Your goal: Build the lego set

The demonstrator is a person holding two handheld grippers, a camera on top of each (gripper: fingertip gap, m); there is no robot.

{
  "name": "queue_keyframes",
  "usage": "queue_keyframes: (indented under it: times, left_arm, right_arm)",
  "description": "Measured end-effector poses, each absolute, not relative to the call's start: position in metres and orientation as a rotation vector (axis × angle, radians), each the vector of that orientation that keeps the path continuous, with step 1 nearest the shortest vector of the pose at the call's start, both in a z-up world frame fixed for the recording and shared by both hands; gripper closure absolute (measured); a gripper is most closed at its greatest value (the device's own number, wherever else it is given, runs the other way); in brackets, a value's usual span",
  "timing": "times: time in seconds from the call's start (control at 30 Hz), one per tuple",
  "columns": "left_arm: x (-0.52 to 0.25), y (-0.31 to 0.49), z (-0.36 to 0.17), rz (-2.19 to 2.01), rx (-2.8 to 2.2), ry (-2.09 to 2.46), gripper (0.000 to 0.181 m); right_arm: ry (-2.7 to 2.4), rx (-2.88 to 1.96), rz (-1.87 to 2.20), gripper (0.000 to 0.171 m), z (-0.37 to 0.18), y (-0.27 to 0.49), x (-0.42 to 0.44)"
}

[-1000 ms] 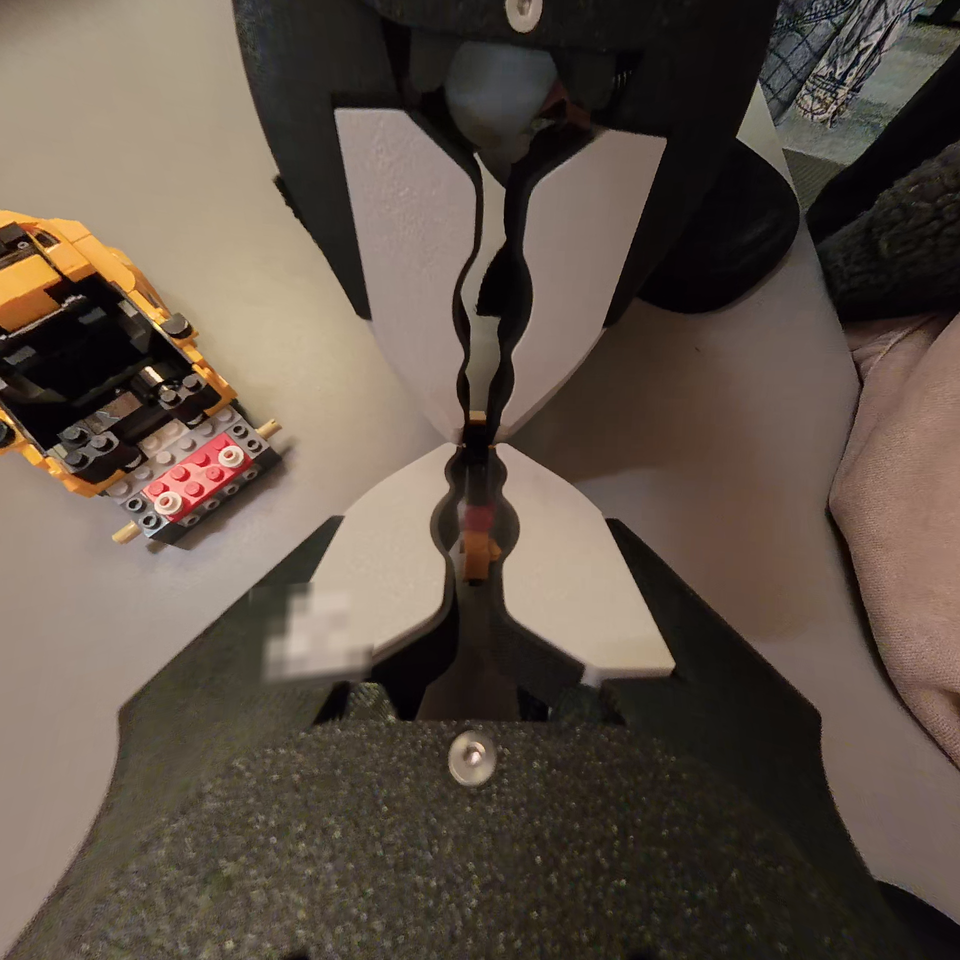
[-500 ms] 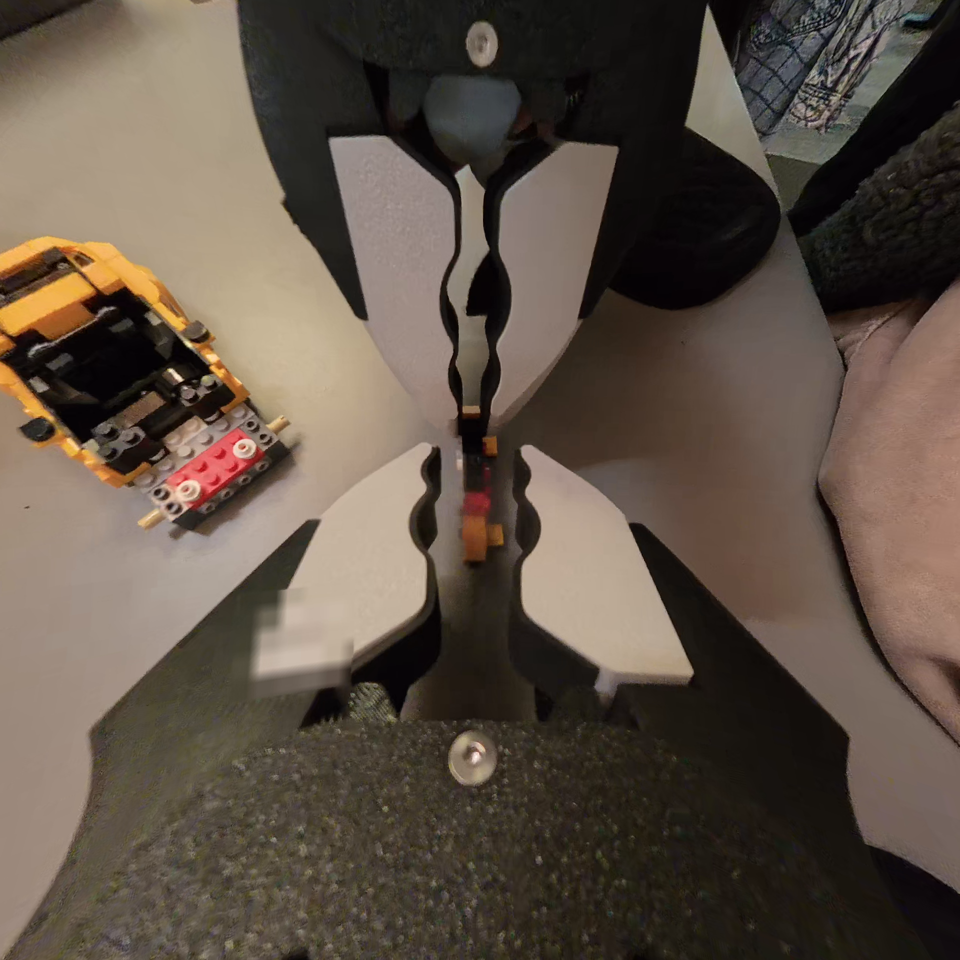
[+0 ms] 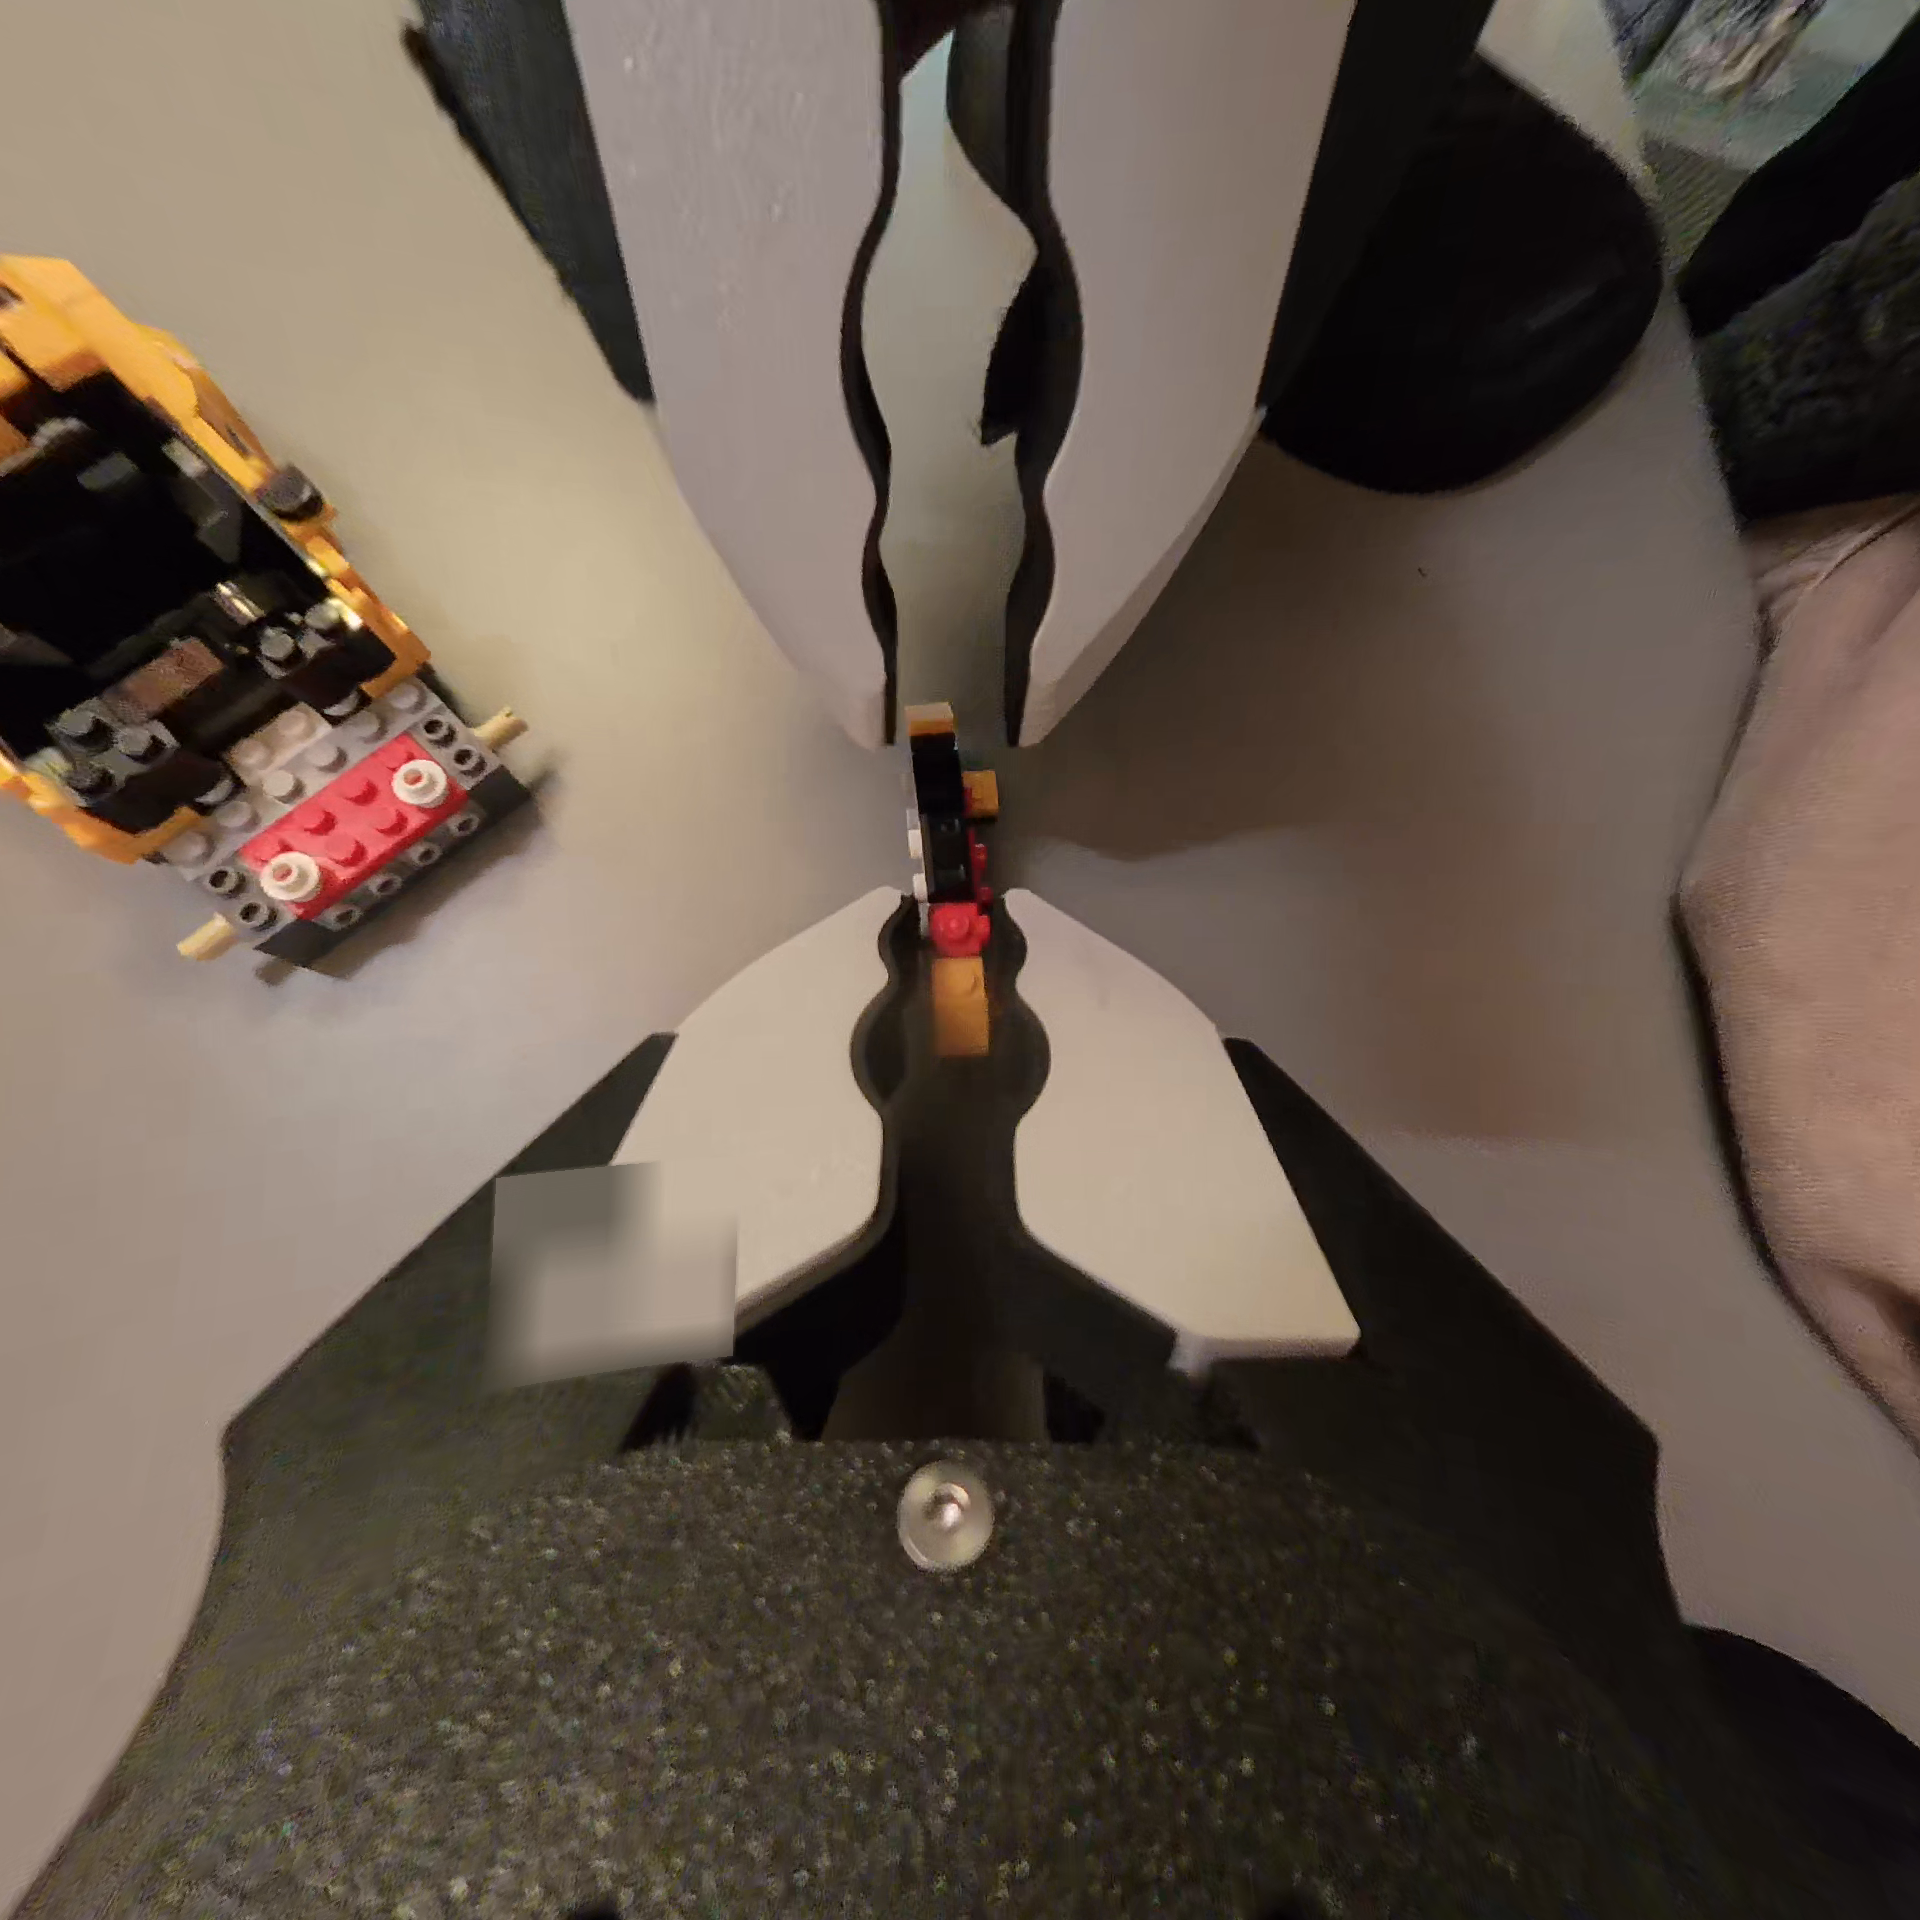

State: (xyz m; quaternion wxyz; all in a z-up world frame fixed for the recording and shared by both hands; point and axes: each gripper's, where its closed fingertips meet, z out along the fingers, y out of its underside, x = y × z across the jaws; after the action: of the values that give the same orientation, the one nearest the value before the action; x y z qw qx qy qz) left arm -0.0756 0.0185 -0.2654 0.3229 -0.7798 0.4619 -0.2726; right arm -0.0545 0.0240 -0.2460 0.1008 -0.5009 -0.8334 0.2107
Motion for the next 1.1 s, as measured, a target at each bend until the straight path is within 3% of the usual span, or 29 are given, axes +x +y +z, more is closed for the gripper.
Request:
queue_keyframes:
  times: [0.43, 0.6, 0.87, 1.1]
  left_arm:
    - [-0.076, 0.006, -0.204, -1.841, -1.980, 0.637, 0.169]
    - [-0.074, -0.002, -0.191, -1.974, -1.907, 0.631, 0.169]
    - [-0.072, -0.011, -0.182, -2.054, -1.865, 0.650, 0.169]
    - [-0.070, -0.015, -0.180, -2.086, -1.858, 0.661, 0.170]
  right_arm:
    - [-2.175, -1.163, 0.649, 0.119, -0.195, 0.018, -0.051]
    - [-2.157, -1.002, 0.607, 0.119, -0.190, 0.006, -0.060]
    - [-2.156, -0.879, 0.568, 0.143, -0.188, -0.003, -0.068]
    - [-2.155, -0.882, 0.560, 0.143, -0.187, -0.008, -0.066]
